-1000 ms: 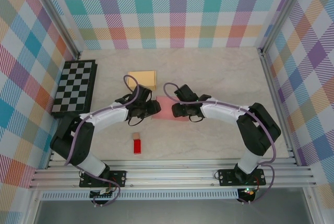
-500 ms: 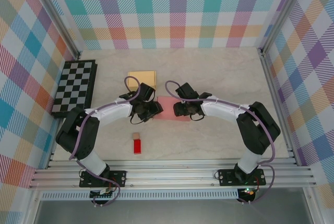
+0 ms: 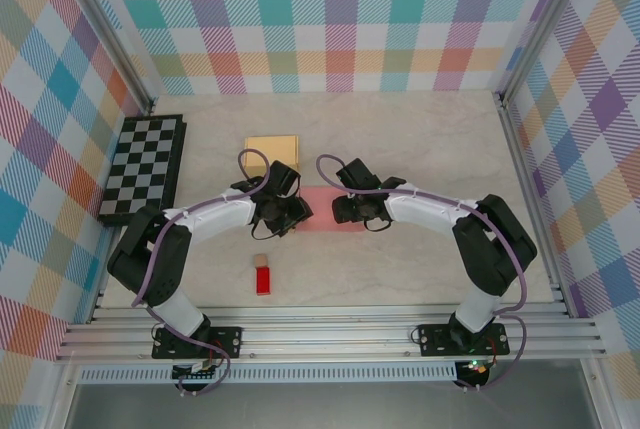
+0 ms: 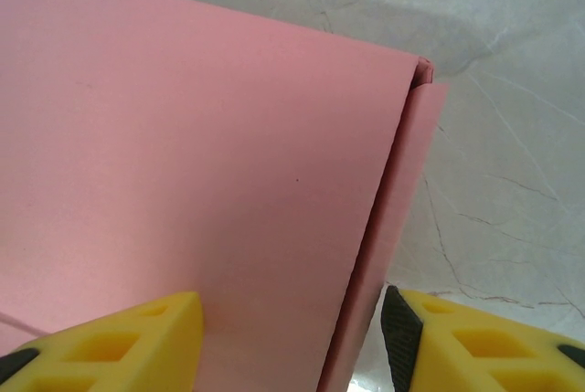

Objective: Fold the paper box

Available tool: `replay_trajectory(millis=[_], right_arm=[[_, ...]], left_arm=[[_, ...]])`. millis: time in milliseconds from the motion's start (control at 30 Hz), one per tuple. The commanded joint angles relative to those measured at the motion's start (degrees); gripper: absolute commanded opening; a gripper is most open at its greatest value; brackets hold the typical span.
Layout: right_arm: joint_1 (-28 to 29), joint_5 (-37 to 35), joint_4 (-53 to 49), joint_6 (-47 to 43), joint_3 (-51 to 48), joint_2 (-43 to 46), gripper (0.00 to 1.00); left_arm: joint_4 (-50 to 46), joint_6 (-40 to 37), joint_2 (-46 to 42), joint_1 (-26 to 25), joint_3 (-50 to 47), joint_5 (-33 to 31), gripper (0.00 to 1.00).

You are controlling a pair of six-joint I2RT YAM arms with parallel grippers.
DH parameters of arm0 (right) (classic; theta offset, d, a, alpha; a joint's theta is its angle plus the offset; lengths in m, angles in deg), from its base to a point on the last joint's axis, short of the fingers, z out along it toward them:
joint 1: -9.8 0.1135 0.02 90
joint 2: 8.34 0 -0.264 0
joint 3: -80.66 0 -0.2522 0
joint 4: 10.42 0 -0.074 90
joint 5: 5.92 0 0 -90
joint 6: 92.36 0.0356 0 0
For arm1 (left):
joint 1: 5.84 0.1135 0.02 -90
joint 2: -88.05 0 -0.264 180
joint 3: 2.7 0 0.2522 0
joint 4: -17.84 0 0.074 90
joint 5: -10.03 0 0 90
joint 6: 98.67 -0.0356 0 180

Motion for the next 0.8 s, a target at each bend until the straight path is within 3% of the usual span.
replay_trajectory(millis=[0, 600, 767], right_arm=[[-0.4, 0.4, -0.5, 1.0, 0.6, -1.2, 0.57], [-0.5, 1.0, 0.6, 2.7, -0.1, -2.2, 0.57], [-0.4, 1.7, 1.0, 3.1, -0.3, -2.0, 0.57]], left_arm=[[-3.2, 1.7, -2.0, -0.9, 1.3, 0.9, 0.49], [-3.4, 3.9, -4.6, -2.4, 2.0, 2.2, 0.48], [-6.1, 1.4, -3.6, -2.3, 1.5, -2.1, 0.5]])
